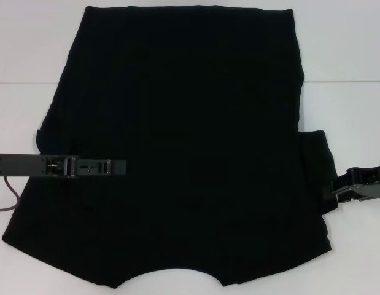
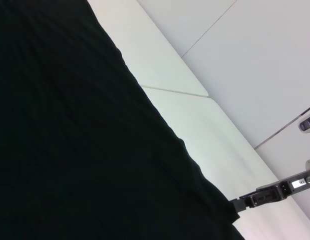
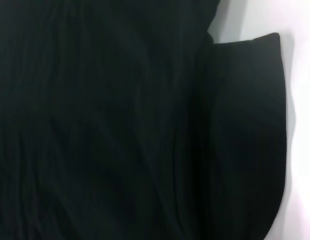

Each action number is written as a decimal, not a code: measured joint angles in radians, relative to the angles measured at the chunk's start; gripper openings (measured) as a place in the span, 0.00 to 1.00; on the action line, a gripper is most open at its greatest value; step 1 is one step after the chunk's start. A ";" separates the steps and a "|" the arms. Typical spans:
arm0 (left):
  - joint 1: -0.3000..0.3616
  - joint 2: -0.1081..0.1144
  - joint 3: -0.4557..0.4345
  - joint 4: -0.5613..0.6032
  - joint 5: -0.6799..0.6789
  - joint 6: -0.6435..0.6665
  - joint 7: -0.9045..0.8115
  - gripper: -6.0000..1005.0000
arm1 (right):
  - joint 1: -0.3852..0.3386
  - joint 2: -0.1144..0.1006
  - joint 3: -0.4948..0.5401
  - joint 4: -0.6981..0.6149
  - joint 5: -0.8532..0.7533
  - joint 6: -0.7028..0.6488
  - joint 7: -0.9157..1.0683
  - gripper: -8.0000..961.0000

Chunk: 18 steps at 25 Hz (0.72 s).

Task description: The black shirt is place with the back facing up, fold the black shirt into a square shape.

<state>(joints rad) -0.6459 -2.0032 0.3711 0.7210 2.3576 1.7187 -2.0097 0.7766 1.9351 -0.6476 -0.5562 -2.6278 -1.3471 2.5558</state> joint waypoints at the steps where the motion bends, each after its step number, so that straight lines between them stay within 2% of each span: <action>1: 0.000 0.000 0.000 0.000 -0.002 0.000 -0.001 0.64 | 0.000 0.001 -0.001 0.000 0.000 0.001 0.000 0.44; 8: 0.006 0.000 0.000 0.000 -0.024 -0.001 -0.001 0.64 | 0.000 0.004 -0.050 0.005 0.000 0.013 0.000 0.44; 11: 0.006 0.000 0.000 0.000 -0.025 -0.001 -0.001 0.64 | 0.003 0.004 -0.052 0.010 0.000 0.017 0.001 0.25; 18: 0.006 0.001 0.000 0.000 -0.026 -0.001 -0.001 0.64 | 0.002 0.001 -0.053 0.006 0.001 0.019 -0.004 0.11</action>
<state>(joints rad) -0.6396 -2.0020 0.3712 0.7210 2.3315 1.7180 -2.0110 0.7783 1.9362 -0.7006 -0.5501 -2.6271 -1.3284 2.5519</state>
